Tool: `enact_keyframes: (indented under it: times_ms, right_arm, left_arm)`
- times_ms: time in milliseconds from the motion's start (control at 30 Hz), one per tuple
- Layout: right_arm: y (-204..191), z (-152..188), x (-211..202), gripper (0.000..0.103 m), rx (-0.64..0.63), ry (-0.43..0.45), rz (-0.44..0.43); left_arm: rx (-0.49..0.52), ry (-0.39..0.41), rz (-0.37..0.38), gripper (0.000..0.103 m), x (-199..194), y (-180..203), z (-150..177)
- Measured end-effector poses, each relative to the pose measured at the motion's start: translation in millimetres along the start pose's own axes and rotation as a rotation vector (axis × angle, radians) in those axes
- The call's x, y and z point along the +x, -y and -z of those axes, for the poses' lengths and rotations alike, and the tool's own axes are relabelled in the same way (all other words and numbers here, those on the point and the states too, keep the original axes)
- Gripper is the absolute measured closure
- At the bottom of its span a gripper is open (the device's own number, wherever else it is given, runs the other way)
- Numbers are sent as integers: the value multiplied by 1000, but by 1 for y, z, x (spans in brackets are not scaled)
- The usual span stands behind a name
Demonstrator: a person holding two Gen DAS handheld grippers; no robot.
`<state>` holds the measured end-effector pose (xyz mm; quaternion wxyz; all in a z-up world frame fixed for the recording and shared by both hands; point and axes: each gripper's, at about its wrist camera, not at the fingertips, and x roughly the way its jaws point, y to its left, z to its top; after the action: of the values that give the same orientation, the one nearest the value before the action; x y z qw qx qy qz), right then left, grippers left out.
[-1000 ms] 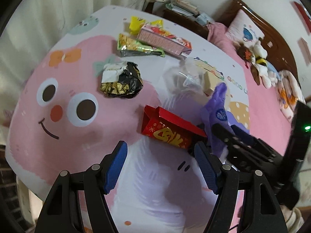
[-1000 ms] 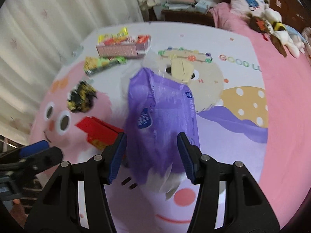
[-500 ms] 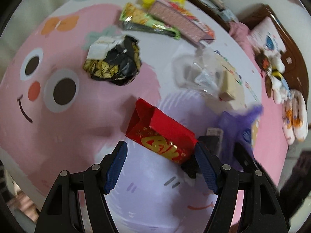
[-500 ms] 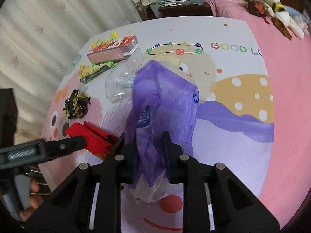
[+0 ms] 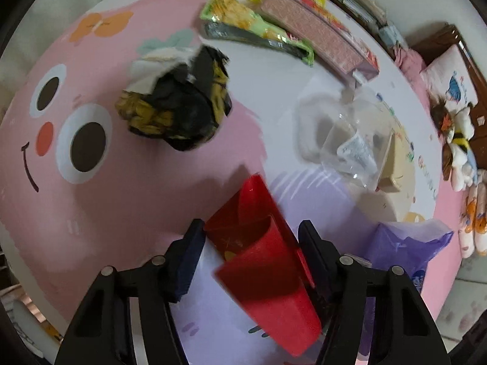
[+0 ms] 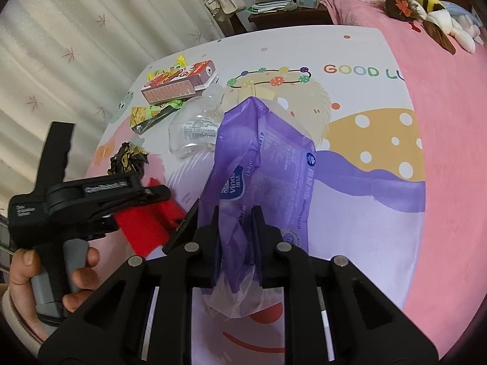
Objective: Collect trash
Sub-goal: 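Grasp the red box with the left tool while the right tool grasps the purple bag, then carry red box and purple bag over the bin and open both tools to drop them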
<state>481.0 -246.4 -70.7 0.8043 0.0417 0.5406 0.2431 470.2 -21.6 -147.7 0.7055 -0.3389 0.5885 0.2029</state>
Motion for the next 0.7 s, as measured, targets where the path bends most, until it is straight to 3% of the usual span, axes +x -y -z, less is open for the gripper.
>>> enact_keyframes:
  times_ms: [233,367,700]
  right_arm:
    - [-5,-2,-6,92,-5,24,6]
    - [-11,-4,-14,94,-2,43,-1]
    - [-44,6,-45,95,-20,101,-19]
  left_arm:
    - [103,15,-22,55,3,20,3]
    - [187,23,7,84,-3,28,6]
    - [398,88,39,89,-48,13,30]
